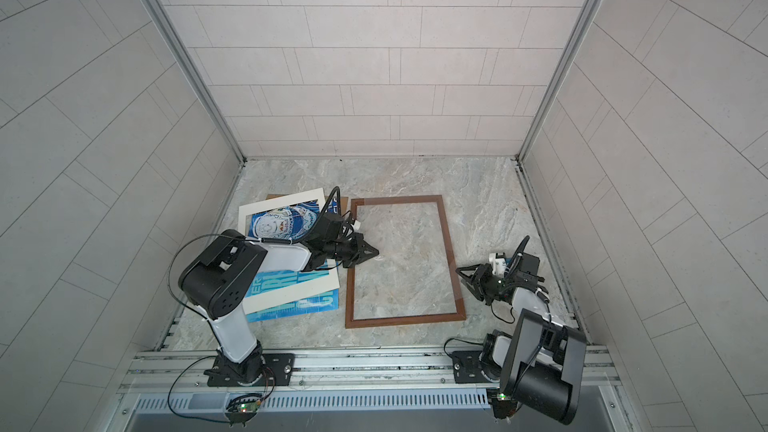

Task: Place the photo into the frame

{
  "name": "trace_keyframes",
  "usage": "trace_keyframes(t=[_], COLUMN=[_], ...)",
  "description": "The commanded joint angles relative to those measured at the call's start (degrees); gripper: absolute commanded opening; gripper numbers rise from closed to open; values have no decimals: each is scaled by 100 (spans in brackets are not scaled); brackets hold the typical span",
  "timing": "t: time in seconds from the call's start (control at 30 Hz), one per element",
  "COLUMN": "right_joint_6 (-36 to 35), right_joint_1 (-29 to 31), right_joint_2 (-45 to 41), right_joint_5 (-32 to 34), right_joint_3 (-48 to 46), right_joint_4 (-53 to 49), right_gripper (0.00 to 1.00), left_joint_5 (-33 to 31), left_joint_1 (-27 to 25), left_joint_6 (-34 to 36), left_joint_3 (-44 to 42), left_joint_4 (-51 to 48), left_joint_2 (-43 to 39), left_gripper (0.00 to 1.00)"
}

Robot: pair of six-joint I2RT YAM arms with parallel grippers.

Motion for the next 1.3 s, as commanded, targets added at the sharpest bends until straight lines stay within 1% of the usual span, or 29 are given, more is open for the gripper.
trace_keyframes(t=[0.0,0.07,0.13,0.2,0.3,0.37,0.47,0.6,0.73,0.83,0.9,0.97,1.1,1.17,1.27], right_joint_6=[-58,-225,-249,-232,-291,-366,-322,-259,-241,-184,-151,-134,-407,-509,-475], right_joint_1=[274,338,333,369,463,473,474,478,475,468,472,480,527,614,735], right_joint_2=[-143,-141,-57,81,232,302,355,390,430,369,214,10,-320,-466,-591], right_joint_5=[34,244,308,268,252,240,204,193,40,-46,-51,-18,164,264,309], right_joint_3=[181,205,170,177,263,348,418,558,728,623,484,326,286,324,324], right_joint_4=[-344,-524,-488,-459,-511,-605,-582,-583,-726,-754,-774,-795,-1110,-1262,-1268], right_gripper=[37,37,35,31,18,5,0,0,0,0,0,0,0,0,0], left_joint_5=[112,164,231,239,260,297,315,356,508,552,517,373,-76,-166,-210], left_joint_1=[-6,-2,-4,-2,2,9,18,99,162,162,157,143,129,130,124], left_joint_6=[-229,-454,-631,-713,-791,-816,-717,-588,-594,-576,-411,-91,632,822,887], left_joint_3=[-92,-124,-168,-191,-182,-148,-33,67,113,0,-119,-230,-223,-232,-305], left_joint_4=[230,347,471,465,401,398,252,128,92,-14,-222,-558,-1358,-1461,-1323], left_joint_2=[-60,-69,-95,-163,-265,-297,-300,-281,-309,-468,-609,-759,-952,-992,-964], left_gripper=[0,0,0,0,0,0,0,0,0,0,0,0,0,0,0])
